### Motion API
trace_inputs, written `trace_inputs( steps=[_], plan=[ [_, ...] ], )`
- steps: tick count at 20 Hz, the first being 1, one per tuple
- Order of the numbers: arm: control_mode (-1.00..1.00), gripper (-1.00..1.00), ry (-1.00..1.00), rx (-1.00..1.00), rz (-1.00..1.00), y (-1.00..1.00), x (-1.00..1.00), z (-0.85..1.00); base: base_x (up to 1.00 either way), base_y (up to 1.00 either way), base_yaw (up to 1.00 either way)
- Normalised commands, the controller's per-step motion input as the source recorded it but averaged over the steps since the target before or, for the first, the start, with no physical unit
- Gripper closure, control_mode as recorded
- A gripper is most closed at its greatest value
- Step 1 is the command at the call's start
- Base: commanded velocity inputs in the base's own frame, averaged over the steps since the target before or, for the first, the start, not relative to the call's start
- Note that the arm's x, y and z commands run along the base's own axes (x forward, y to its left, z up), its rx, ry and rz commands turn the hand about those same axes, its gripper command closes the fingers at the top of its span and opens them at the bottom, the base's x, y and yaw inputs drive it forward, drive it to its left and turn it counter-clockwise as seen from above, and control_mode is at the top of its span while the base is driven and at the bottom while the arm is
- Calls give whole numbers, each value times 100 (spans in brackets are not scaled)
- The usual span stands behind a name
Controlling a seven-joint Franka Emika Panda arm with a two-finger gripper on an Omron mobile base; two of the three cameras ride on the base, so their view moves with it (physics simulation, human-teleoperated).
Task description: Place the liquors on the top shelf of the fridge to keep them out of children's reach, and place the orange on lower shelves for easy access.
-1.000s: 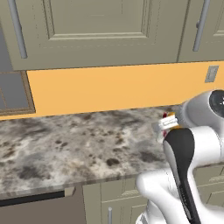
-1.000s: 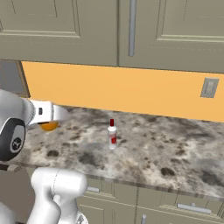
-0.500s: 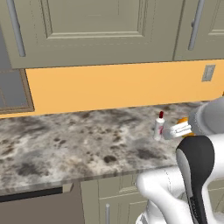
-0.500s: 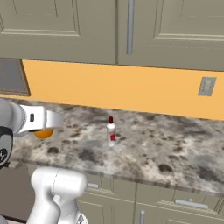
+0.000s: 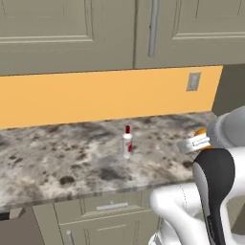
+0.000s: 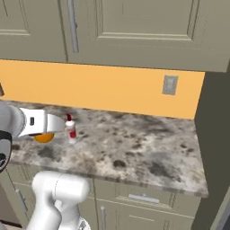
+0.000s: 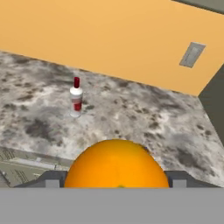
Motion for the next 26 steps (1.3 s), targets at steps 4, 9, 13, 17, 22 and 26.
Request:
trace_inputs(
  steps=[4, 9, 13, 17, 22, 26],
  plan=[
    [100, 100, 0, 0, 0, 0, 0, 0, -72, -42, 0],
    [100, 100, 0, 0, 0, 0, 0, 0, -88, -4, 0],
    [100, 100, 0, 0, 0, 0, 0, 0, -82, 0, 0],
    [100, 100, 0, 0, 0, 0, 0, 0, -69, -3, 0],
    [100, 100, 0, 0, 0, 0, 0, 0, -57, -36, 0],
    [100, 100, 0, 0, 0, 0, 0, 0, -44, -68, 0]
  ],
)
